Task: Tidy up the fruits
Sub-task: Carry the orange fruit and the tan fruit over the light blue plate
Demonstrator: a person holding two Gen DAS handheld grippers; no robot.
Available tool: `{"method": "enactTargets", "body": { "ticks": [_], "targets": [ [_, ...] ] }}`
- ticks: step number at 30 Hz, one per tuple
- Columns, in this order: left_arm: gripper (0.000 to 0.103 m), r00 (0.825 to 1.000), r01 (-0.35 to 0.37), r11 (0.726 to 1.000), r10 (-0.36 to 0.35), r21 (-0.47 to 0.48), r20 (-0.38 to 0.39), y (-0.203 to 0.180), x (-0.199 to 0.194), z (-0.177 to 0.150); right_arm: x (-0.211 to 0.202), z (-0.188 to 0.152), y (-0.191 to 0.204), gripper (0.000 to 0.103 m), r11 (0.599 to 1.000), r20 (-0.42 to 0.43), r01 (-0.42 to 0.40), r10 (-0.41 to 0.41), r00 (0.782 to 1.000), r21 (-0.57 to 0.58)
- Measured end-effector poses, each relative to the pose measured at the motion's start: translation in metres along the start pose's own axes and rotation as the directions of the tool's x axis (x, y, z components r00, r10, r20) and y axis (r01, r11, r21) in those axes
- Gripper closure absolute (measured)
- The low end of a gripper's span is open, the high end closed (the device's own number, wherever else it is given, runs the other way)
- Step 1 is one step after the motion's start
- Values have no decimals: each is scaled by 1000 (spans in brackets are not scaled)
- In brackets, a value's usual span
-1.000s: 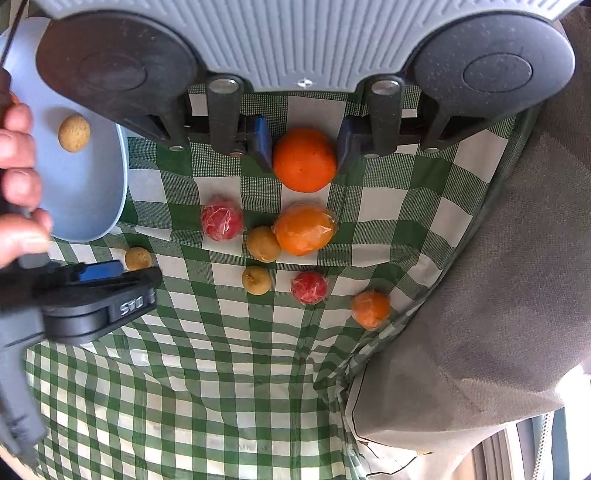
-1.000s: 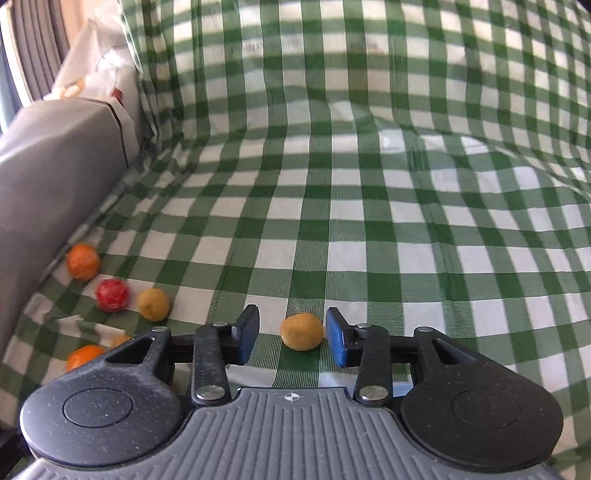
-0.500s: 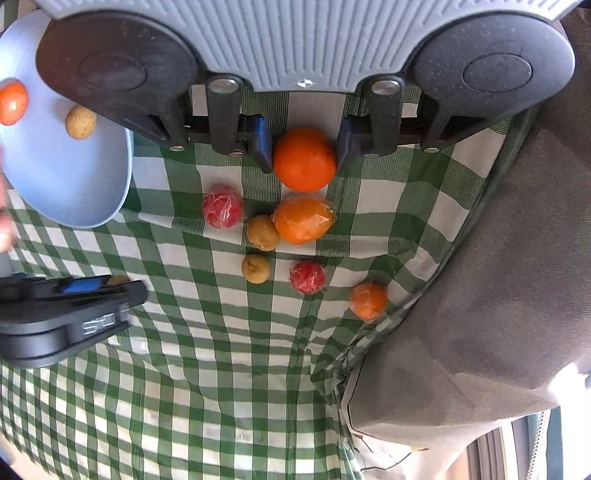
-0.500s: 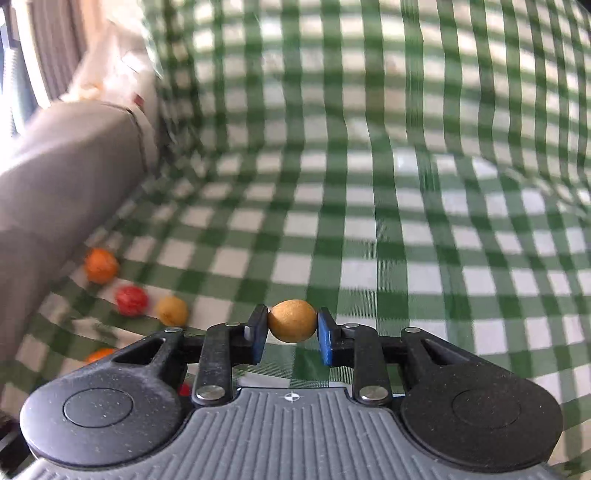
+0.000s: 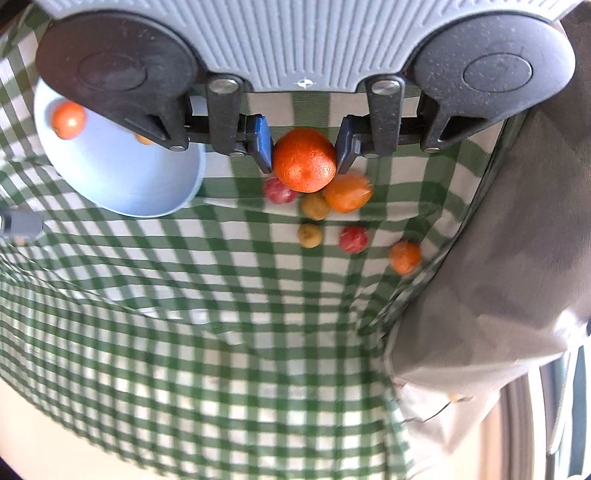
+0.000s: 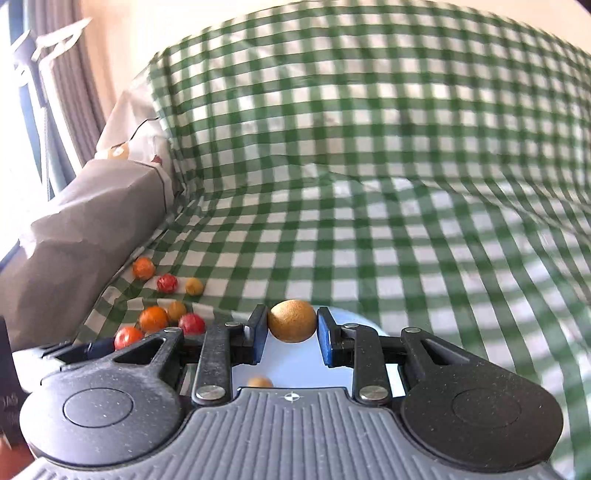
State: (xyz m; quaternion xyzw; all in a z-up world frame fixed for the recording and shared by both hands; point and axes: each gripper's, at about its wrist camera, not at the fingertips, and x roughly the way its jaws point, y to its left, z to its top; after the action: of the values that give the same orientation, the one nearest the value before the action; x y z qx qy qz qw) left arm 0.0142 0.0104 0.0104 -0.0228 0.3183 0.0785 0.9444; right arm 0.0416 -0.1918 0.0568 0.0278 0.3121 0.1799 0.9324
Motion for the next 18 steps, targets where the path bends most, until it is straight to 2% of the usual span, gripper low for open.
{"method": "enactTargets", "body": {
  "ticks": [4, 6, 10, 15, 18],
  "targets": [
    [64, 999, 38, 998, -38, 41, 13, -10, -14, -2, -15, -28, -23, 73, 998, -1, 4, -4, 1000, 57],
    [64, 999, 51, 996, -52, 70, 14, -15, -18, -4, -20, -37, -29, 73, 999, 9, 13, -14, 1000, 45],
    [64, 997, 80, 992, -81, 95, 4, -22, -29, -7, -22, -44, -32, 73, 997, 31, 65, -64, 997, -37],
    [64, 991, 131, 990, -131, 45, -25, -21, -45, -12, -24, -46, -52, 73, 996, 35, 84, -84, 996, 9],
    [64, 989, 146, 986, -145, 75, -19, -27, -50, -16, -26, -45, -59, 73, 996, 48, 78, -80, 996, 48]
  ]
}}
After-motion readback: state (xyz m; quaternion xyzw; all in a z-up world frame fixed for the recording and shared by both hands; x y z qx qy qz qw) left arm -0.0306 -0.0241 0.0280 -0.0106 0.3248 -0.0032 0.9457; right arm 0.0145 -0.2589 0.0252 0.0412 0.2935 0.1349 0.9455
